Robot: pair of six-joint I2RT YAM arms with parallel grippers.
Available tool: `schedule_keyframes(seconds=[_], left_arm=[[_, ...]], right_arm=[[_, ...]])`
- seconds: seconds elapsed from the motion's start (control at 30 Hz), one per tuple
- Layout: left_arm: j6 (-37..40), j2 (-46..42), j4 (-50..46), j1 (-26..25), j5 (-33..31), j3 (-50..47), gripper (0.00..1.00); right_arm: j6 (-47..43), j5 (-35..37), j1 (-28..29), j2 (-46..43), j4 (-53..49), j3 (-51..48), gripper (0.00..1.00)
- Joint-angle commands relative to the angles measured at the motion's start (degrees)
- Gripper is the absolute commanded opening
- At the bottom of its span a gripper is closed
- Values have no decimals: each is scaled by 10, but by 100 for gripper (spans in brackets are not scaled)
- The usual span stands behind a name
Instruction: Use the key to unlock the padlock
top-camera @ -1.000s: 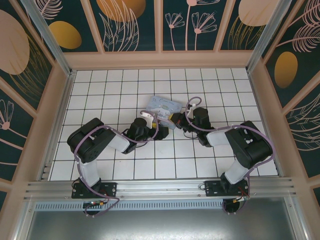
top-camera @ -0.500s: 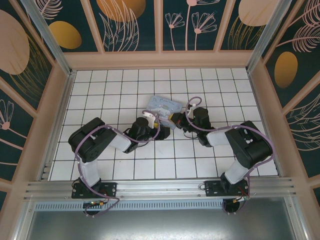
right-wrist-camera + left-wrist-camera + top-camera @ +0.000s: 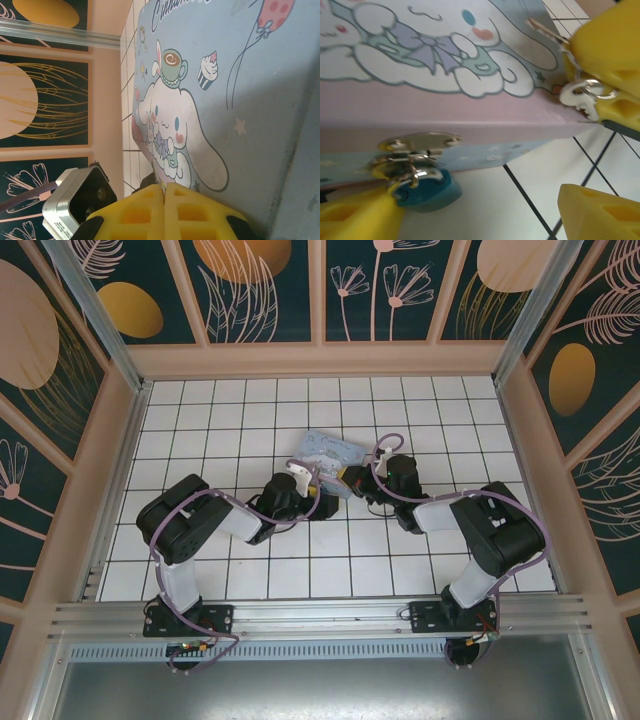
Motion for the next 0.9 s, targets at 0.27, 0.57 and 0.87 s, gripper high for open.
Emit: schedule_keyframes(seconds=[0.27,0.57,0.87], left_arm=[[-52,8,26,-3,45,-24,81],[-99,23,60,-4,52,-29,86],[-160,20,154,-3,69,-63,83]], right_arm=[[-3,4,-5,-1,-27,-6,0],[-3,5,-5,-6,-30,-7,0],[-3,5,-5,-5,-29,-7,0]])
